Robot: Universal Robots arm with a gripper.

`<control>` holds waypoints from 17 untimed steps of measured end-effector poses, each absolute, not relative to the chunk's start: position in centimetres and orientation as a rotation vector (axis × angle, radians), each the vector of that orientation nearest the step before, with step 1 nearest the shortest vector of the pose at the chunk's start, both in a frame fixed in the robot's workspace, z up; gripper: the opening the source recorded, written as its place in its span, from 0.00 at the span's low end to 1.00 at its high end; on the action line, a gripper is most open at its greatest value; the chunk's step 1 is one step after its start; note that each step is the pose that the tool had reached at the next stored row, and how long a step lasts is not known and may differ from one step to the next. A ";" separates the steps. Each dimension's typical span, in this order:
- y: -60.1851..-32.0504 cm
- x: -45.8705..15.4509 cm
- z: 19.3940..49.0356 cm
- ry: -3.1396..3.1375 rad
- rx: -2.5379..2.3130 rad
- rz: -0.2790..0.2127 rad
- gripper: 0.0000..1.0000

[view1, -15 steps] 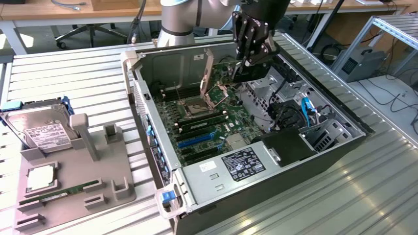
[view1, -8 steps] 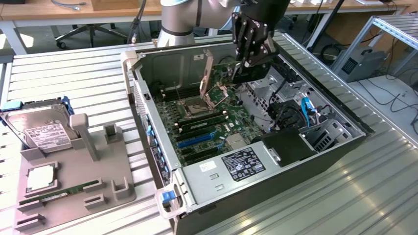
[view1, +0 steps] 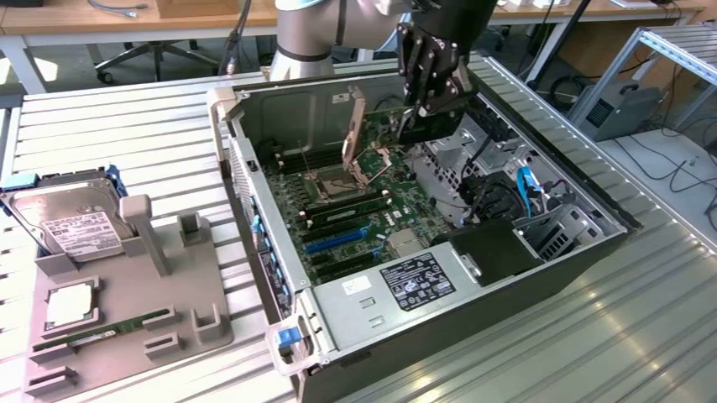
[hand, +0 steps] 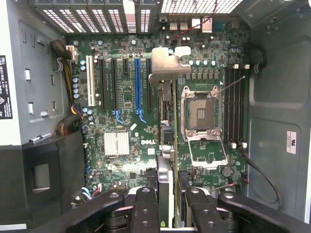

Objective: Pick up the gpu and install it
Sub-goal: 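Insert the gpu into the slot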

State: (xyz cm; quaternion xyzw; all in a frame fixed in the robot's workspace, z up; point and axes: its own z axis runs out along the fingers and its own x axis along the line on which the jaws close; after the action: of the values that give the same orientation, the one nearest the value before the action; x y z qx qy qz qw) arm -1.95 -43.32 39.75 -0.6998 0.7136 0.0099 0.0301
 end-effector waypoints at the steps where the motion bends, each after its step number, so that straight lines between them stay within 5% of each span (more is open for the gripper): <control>1: -43.3 -1.9 39.7 2.200 -2.157 0.031 0.27; 17: -43.3 -2.1 39.4 2.200 -2.157 0.031 0.27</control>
State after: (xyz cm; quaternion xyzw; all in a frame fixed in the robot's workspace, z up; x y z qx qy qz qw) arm -2.08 -43.32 39.40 -0.6998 0.7136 0.0100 0.0301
